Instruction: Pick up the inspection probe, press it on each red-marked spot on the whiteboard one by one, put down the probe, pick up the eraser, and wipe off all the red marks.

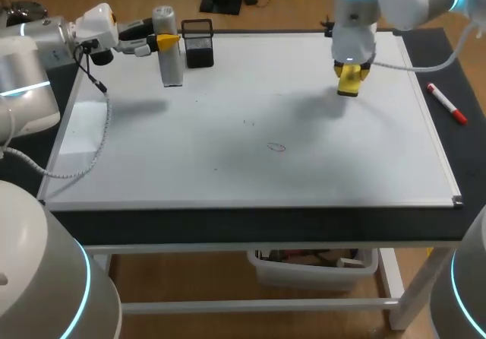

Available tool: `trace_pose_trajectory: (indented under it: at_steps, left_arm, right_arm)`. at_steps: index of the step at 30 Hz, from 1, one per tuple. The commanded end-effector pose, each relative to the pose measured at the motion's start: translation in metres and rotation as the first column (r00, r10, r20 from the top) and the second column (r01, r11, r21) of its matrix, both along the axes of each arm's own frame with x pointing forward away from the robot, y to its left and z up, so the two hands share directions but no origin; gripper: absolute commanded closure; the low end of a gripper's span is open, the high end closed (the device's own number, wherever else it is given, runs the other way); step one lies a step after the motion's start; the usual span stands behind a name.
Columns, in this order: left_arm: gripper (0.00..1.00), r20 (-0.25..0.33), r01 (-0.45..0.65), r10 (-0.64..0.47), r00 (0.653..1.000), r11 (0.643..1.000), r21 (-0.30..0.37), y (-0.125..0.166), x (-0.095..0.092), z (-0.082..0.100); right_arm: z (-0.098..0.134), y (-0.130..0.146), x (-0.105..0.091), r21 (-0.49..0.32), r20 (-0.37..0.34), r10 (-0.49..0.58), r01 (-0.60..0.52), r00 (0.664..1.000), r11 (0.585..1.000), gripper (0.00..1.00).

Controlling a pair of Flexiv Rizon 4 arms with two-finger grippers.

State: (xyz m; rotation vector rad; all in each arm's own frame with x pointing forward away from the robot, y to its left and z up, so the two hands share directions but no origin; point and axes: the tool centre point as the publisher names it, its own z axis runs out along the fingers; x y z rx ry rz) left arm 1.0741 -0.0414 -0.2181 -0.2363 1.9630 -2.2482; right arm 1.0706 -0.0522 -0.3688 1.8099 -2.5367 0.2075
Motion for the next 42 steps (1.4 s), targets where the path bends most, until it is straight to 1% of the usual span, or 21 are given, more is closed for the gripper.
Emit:
trace_pose_trajectory:
  at_steps: [1, 20, 27, 31, 34, 37, 39, 42]
  left_arm:
    - [1.00, 0.002, -0.004, 0.004, 1.000, 1.000, 0.000, -0.001, -0.001, 0.001]
    - [1.00, 0.002, -0.004, 0.004, 1.000, 1.000, 0.000, -0.001, -0.001, 0.001]
    - [1.00, 0.021, 0.081, -0.080, 0.997, 0.996, -0.031, -0.025, -0.038, 0.012]
    - [1.00, 0.016, 0.166, -0.166, 0.986, 0.986, -0.026, -0.050, -0.063, 0.012]
    - [1.00, 0.007, 0.228, -0.228, 0.974, 0.973, -0.032, -0.069, -0.084, 0.009]
    - [1.00, -0.012, 0.300, -0.301, 0.954, 0.953, -0.047, -0.091, -0.106, 0.001]
    - [1.00, -0.025, 0.344, -0.345, 0.938, 0.938, -0.042, -0.105, -0.119, -0.005]
    - [1.00, -0.036, 0.396, -0.398, 0.917, 0.917, -0.049, -0.124, -0.134, -0.010]
  right_arm:
    - [0.003, -0.010, 0.003, 0.025, -0.011, -0.004, 0.004, 1.000, 1.000, 1.00]
    - [0.004, -0.011, 0.003, 0.032, -0.009, -0.009, 0.010, 1.000, 0.999, 1.00]
    - [0.004, -0.011, 0.003, 0.032, -0.009, -0.009, 0.010, 1.000, 0.999, 1.00]
    - [0.004, -0.011, 0.003, 0.032, -0.009, -0.009, 0.010, 1.000, 0.999, 1.00]
    - [0.004, -0.011, 0.003, 0.032, -0.009, -0.009, 0.010, 1.000, 0.999, 1.00]
    - [0.004, -0.011, 0.003, 0.032, -0.009, -0.009, 0.010, 1.000, 0.999, 1.00]
    - [0.004, -0.011, 0.003, 0.032, -0.009, -0.009, 0.010, 1.000, 0.999, 1.00]
    - [0.004, -0.011, 0.003, 0.032, -0.009, -0.009, 0.010, 1.000, 0.999, 1.00]
